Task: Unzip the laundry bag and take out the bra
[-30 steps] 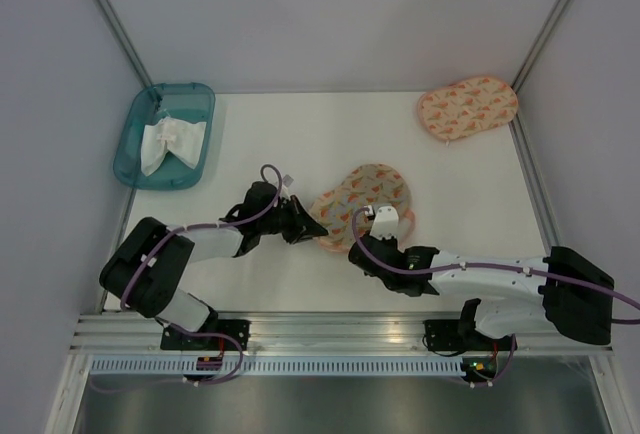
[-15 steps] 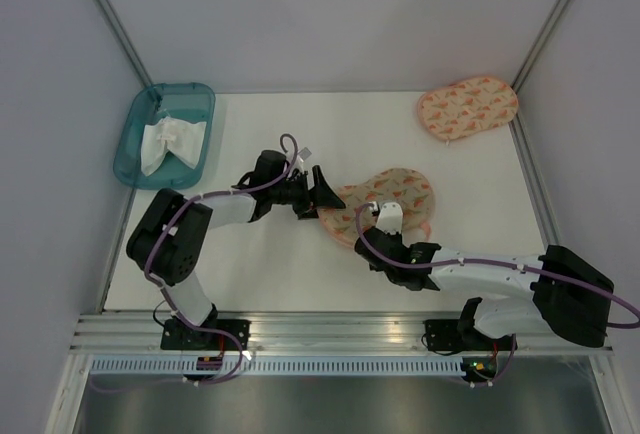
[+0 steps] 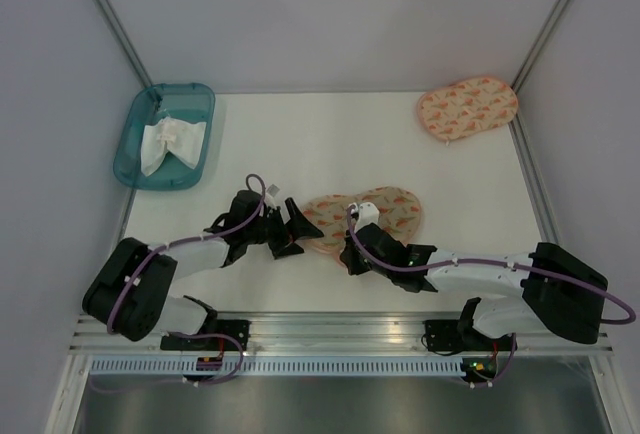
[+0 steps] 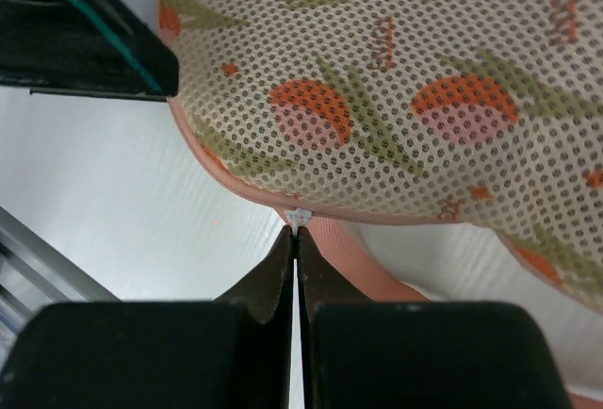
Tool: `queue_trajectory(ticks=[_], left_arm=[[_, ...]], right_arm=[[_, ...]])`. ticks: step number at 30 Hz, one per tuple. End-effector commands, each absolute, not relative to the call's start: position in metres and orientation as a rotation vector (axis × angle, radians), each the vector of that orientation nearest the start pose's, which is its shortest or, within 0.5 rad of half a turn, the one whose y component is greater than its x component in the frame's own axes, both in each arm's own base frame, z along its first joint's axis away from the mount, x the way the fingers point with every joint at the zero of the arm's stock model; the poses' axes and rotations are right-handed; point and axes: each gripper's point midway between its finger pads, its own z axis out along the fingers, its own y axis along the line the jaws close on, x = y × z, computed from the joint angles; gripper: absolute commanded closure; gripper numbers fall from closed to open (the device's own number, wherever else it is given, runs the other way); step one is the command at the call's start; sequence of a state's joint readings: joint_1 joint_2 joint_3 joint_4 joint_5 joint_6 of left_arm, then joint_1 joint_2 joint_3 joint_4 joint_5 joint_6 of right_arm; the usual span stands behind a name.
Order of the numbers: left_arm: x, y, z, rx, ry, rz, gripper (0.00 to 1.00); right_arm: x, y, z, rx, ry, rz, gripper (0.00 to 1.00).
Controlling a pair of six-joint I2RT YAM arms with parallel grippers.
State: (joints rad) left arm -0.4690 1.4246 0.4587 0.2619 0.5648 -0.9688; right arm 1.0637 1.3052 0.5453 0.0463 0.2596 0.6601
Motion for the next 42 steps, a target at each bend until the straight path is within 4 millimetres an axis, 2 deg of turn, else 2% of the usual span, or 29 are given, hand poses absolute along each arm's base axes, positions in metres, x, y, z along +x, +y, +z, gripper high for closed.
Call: queue_trajectory(ticks=[1,2,5,8,13,18,21,22,24,25,26,31,37,42], left_arm=[[0.217,-0.242,0.073,-0.433,2.440,-1.340,0.00],[0.218,-0.241,0.085,-0.453,2.383,-1.360,0.00],[0.219,-0.233,0.085,-0.512,2.348,-1.334,0.00],[0.219,-0.240,0.092,-0.504,2.334,-1.377,0.00],[0.214,-0.255,0.083,-0.490,2.391,-1.391,0.00],[0.214,-0.260,0.080,-0.513,2.391,-1.414,0.03],[0.220,-0.262,0.083,-0.493,2.353,-1.418,0.24],[0.223,-0.263,0.086,-0.485,2.344,-1.418,0.49],[0.227,-0.264,0.084,-0.482,2.346,-1.403,0.77],[0.229,-0.265,0.086,-0.483,2.344,-1.403,0.95],[0.230,-0.265,0.086,-0.477,2.345,-1.395,0.98],[0.237,-0.261,0.085,-0.483,2.356,-1.330,0.98],[0.251,-0.255,0.087,-0.476,2.358,-1.276,0.98],[0.261,-0.254,0.094,-0.464,2.352,-1.298,0.98]], right_arm=[[0.182,0.318,0.074,-0.397,2.230,0.779,1.00],[0.180,0.323,0.075,-0.413,2.230,0.802,1.00],[0.177,0.333,0.075,-0.433,2.225,0.860,1.00],[0.174,0.341,0.075,-0.445,2.216,0.910,1.00],[0.171,0.355,0.088,-0.466,2.161,1.006,1.00],[0.173,0.361,0.102,-0.475,2.110,1.041,1.00],[0.169,0.364,0.103,-0.504,2.120,1.060,1.00],[0.169,0.363,0.102,-0.506,2.128,1.050,1.00],[0.170,0.357,0.096,-0.504,2.157,1.005,1.00],[0.173,0.353,0.097,-0.492,2.157,0.977,1.00],[0.175,0.349,0.095,-0.480,2.168,0.949,1.00],[0.181,0.316,0.082,-0.419,2.242,0.753,0.99],[0.175,0.281,0.065,-0.383,2.332,0.601,1.00],[0.170,0.256,0.051,-0.352,2.379,0.500,1.00]])
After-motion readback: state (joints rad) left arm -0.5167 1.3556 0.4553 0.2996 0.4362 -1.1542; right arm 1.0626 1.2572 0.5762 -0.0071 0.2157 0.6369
